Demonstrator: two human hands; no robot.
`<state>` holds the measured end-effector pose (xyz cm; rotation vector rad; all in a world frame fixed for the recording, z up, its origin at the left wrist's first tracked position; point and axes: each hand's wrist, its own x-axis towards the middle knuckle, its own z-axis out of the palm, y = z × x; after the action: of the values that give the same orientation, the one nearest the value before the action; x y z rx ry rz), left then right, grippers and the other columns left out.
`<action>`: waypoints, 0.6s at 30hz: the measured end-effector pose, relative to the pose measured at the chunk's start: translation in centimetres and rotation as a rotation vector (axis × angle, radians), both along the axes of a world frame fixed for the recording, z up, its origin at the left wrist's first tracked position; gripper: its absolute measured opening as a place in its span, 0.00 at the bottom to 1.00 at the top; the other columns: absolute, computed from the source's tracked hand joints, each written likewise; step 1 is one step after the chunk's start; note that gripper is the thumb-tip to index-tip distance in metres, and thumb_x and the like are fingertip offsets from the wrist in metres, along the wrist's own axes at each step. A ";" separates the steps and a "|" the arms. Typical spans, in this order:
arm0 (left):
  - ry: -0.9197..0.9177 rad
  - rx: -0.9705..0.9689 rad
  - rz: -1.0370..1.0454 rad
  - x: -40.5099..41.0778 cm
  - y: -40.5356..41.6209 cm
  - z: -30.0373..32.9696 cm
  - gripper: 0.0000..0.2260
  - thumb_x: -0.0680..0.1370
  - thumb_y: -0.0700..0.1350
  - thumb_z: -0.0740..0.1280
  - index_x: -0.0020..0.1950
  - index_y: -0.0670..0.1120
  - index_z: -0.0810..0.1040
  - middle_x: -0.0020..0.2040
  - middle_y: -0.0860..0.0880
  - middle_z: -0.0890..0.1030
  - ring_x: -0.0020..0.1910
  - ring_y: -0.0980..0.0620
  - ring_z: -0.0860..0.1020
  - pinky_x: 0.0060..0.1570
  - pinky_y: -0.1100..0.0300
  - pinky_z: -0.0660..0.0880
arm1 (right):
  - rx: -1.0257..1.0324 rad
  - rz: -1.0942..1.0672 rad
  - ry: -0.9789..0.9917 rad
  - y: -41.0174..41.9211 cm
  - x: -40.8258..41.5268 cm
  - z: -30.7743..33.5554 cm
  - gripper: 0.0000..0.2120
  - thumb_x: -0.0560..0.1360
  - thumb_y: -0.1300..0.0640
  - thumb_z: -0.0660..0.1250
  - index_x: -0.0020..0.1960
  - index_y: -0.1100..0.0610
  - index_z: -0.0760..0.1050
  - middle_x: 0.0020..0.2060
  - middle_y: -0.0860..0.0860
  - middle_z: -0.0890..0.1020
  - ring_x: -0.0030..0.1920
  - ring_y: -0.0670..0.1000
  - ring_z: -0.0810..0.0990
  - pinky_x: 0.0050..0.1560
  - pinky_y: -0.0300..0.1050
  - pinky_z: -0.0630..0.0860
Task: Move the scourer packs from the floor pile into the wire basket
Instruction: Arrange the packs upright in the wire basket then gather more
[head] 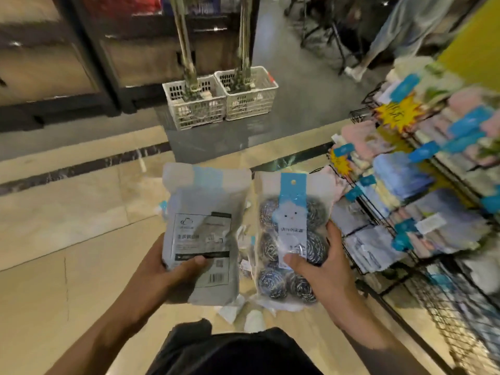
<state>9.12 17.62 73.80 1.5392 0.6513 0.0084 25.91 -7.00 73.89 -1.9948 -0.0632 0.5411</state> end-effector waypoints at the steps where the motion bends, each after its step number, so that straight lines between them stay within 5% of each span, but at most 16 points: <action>1: 0.002 -0.015 -0.033 0.2 0.3 0.1 0.25 0.73 0.57 0.79 0.66 0.58 0.74 0.58 0.55 0.87 0.54 0.53 0.87 0.47 0.55 0.85 | 0.015 -0.043 -0.004 -0.1 -0.9 0.3 0.49 0.72 0.58 0.82 0.83 0.43 0.56 0.64 0.39 0.76 0.51 0.34 0.76 0.41 0.26 0.71; 6: 0.003 -0.096 -0.189 0.5 2.4 0.5 0.21 0.76 0.50 0.75 0.67 0.56 0.75 0.59 0.53 0.87 0.56 0.50 0.87 0.50 0.54 0.85 | 0.103 -0.289 -0.031 -0.1 -5.9 1.0 0.43 0.70 0.67 0.81 0.75 0.43 0.65 0.55 0.33 0.80 0.48 0.31 0.82 0.48 0.29 0.80; 10: 0.026 -0.103 -0.335 0.9 2.6 1.1 0.21 0.74 0.52 0.75 0.66 0.59 0.77 0.58 0.57 0.87 0.55 0.55 0.86 0.52 0.56 0.82 | 0.116 -0.466 0.035 -1.0 -11.0 2.5 0.48 0.66 0.55 0.85 0.77 0.38 0.63 0.58 0.35 0.81 0.56 0.37 0.81 0.59 0.42 0.80; 15: 0.049 -0.106 -0.526 2.5 -0.3 1.2 0.28 0.63 0.66 0.79 0.61 0.65 0.79 0.57 0.59 0.87 0.53 0.56 0.87 0.48 0.55 0.83 | 0.152 -0.687 0.116 -5.3 -15.6 2.7 0.37 0.63 0.54 0.87 0.67 0.42 0.74 0.55 0.42 0.87 0.53 0.43 0.87 0.51 0.43 0.83; 18: 0.045 -0.127 -0.601 2.8 -4.4 1.3 0.14 0.74 0.54 0.75 0.58 0.65 0.80 0.54 0.60 0.87 0.51 0.52 0.87 0.40 0.55 0.85 | 0.209 -0.804 0.192 -8.5 -18.0 2.5 0.35 0.61 0.56 0.87 0.65 0.50 0.77 0.54 0.48 0.88 0.50 0.48 0.89 0.48 0.46 0.86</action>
<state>11.90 13.25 75.14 1.5617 0.1987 -0.5131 7.95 -15.46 76.44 -1.5796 0.7391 0.1822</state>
